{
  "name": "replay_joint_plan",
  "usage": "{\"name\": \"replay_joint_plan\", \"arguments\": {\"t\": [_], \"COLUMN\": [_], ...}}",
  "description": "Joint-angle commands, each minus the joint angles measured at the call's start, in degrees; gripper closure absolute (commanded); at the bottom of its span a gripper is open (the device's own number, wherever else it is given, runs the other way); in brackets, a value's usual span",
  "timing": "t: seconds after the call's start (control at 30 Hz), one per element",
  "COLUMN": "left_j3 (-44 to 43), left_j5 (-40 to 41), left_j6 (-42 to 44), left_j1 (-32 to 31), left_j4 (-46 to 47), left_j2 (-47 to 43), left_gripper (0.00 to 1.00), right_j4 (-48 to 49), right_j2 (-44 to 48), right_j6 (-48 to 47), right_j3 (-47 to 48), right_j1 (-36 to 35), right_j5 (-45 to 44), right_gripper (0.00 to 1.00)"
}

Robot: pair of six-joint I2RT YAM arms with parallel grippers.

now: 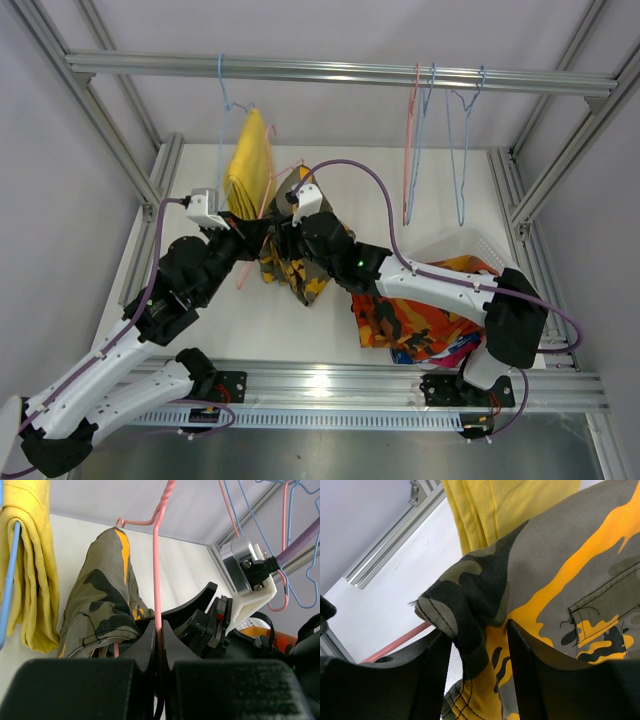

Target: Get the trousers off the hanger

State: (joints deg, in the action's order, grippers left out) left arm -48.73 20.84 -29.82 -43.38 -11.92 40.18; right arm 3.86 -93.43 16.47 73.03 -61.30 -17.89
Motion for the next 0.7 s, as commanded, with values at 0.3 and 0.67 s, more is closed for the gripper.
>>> {"name": "replay_joint_plan", "arguments": {"t": [0.3, 0.67], "left_j3": [-1.37, -1.45], "left_j5": [0.08, -0.19], "left_j6": [1.08, 1.08], "left_j1": [-0.22, -0.22], "left_j4": [6.30, 6.47], "left_j2": [-1.25, -1.34], "left_gripper": [0.99, 0.99], "right_j4": [11.60, 16.18], "right_j2": [-3.95, -7.56], "right_j6": [-0.91, -2.40], "right_j3": [-2.72, -2.37], "right_j1": [-1.63, -2.95], "right_j5": [-12.87, -16.90], "right_gripper": [0.53, 0.52]}}
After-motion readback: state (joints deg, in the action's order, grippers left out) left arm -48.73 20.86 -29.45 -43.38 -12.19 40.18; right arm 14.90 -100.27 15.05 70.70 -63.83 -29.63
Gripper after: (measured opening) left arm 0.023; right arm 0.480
